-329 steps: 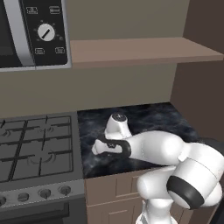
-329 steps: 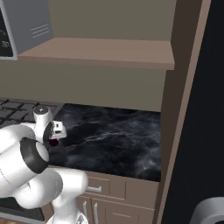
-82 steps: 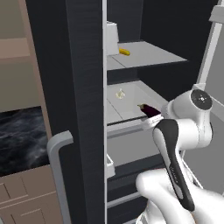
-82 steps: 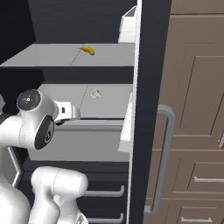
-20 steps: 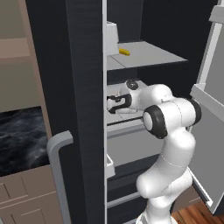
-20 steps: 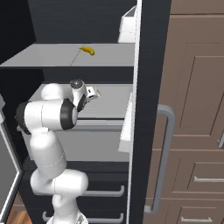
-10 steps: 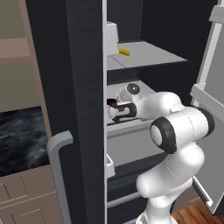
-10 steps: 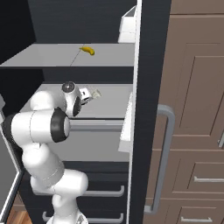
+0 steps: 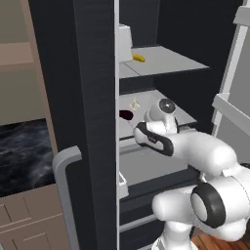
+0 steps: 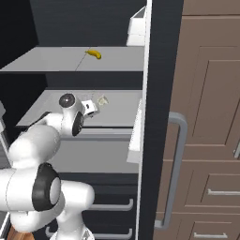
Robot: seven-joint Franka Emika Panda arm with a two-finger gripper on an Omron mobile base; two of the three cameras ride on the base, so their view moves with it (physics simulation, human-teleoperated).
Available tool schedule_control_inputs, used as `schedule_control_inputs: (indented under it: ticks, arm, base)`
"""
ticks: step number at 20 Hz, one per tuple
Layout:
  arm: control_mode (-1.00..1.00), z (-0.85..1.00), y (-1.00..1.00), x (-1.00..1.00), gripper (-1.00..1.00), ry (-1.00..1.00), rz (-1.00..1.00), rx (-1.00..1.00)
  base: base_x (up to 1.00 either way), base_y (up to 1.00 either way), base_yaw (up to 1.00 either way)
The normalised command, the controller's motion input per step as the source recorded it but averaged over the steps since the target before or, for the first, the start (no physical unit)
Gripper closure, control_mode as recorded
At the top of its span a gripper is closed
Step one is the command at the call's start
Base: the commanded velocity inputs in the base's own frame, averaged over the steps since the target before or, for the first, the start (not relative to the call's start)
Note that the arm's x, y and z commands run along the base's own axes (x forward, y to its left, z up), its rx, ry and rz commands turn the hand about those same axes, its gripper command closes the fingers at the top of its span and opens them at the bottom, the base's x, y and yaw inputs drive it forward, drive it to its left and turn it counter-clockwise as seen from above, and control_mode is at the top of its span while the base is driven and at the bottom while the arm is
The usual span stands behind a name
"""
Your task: Place the eggplant in the correct fridge rack based on whether it is a fruit or vegetable. Finally, close the fridge door.
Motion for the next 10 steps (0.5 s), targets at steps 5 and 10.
schedule_control_inputs:
  ticks: [5,10]
  arm:
    - [-1.00,0.39,-0.19,-0.95,-1.00,0.04,-0.02,0.01]
    - [-1.00,0.54,-0.07,-0.61,-1.00,0.06,-0.04,0.01]
  base:
    - [0.00,0.00,0.00]
    - [0.00,0.00,0.00]
